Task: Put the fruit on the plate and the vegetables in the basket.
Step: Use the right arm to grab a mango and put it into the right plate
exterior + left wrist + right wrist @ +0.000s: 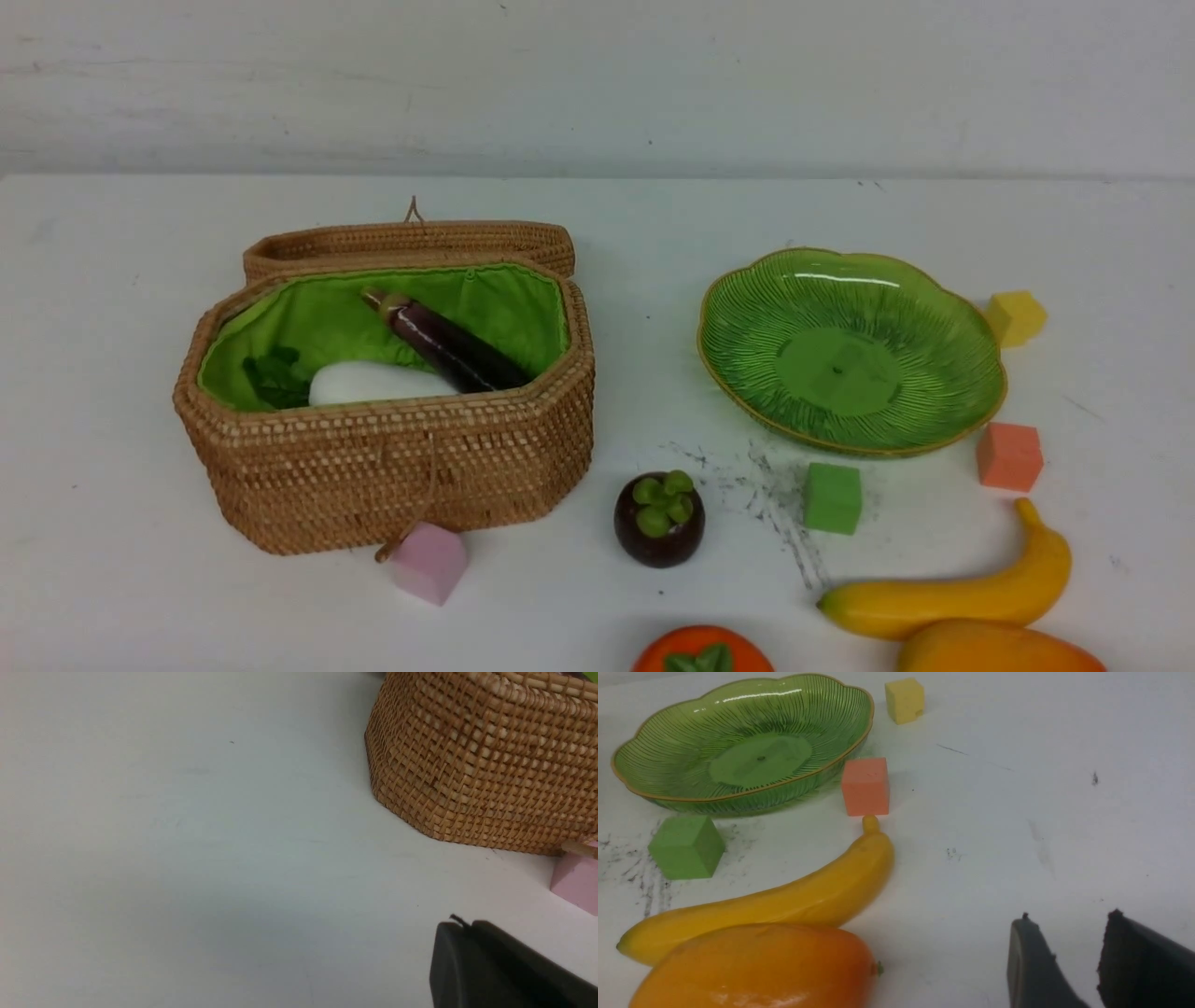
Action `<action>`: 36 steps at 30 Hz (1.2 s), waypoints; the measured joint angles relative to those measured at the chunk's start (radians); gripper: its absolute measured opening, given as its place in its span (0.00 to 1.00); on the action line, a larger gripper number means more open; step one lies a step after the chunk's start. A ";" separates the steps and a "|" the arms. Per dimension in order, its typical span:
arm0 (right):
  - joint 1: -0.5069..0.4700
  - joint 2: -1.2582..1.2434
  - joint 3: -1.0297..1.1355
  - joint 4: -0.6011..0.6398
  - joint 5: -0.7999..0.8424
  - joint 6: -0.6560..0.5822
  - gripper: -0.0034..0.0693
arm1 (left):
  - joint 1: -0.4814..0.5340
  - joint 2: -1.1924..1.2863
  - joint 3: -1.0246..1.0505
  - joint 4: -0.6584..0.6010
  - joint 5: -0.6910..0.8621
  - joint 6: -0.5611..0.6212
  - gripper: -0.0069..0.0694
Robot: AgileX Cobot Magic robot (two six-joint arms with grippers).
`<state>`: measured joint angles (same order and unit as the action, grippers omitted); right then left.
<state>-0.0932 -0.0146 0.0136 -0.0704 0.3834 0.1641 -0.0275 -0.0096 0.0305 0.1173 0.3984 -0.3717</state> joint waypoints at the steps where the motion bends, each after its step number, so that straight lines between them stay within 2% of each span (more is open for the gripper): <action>1: 0.000 0.000 0.000 0.000 0.000 0.000 0.38 | 0.000 0.000 0.000 0.000 0.000 0.000 0.11; 25: 0.000 0.000 0.002 0.000 -0.012 0.000 0.38 | 0.000 0.000 0.000 -0.001 0.001 0.001 0.13; 29: 0.000 0.000 0.012 0.001 -0.139 0.009 0.38 | 0.000 0.000 0.000 -0.001 0.001 0.001 0.13; 36: 0.000 0.000 0.012 0.022 -0.475 0.139 0.38 | 0.000 0.000 0.000 -0.001 0.001 0.001 0.13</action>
<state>-0.0932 -0.0146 0.0252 -0.0482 -0.0921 0.3028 -0.0275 -0.0096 0.0305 0.1164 0.3993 -0.3707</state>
